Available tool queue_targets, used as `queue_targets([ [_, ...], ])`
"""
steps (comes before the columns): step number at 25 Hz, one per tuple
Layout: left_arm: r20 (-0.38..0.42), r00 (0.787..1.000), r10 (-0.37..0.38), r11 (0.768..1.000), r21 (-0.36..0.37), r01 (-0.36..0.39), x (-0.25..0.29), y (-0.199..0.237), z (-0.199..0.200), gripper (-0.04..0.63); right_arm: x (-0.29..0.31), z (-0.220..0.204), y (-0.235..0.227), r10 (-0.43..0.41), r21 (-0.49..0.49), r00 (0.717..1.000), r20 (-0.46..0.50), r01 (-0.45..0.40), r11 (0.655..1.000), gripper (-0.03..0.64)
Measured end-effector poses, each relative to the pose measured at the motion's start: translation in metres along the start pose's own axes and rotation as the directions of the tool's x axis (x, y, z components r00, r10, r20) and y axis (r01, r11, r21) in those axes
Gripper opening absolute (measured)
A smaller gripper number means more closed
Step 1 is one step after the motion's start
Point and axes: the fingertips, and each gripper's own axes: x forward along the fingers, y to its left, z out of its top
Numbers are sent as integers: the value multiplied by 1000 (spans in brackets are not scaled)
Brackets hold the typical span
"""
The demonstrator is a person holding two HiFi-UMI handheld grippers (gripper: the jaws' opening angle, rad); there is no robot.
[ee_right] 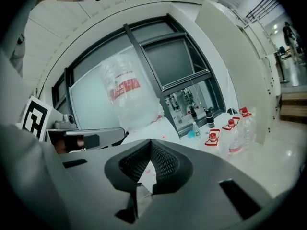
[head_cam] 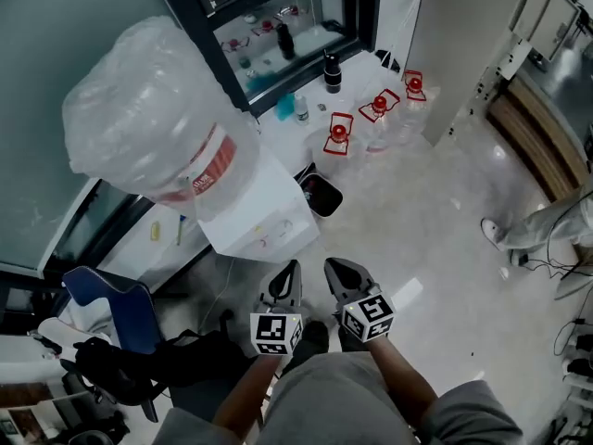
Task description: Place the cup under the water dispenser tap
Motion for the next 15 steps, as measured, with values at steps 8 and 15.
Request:
queue_targets([
  [8,23,993,-114,993,-9,115,-14,-21,54,8,-22,55,26,17,-43,999,48,-15,999,9],
  [15,43,985,-165,986,-3,165,-26,-28,83,8,-35,88,39,16,-85,996,87,-9,996,9],
])
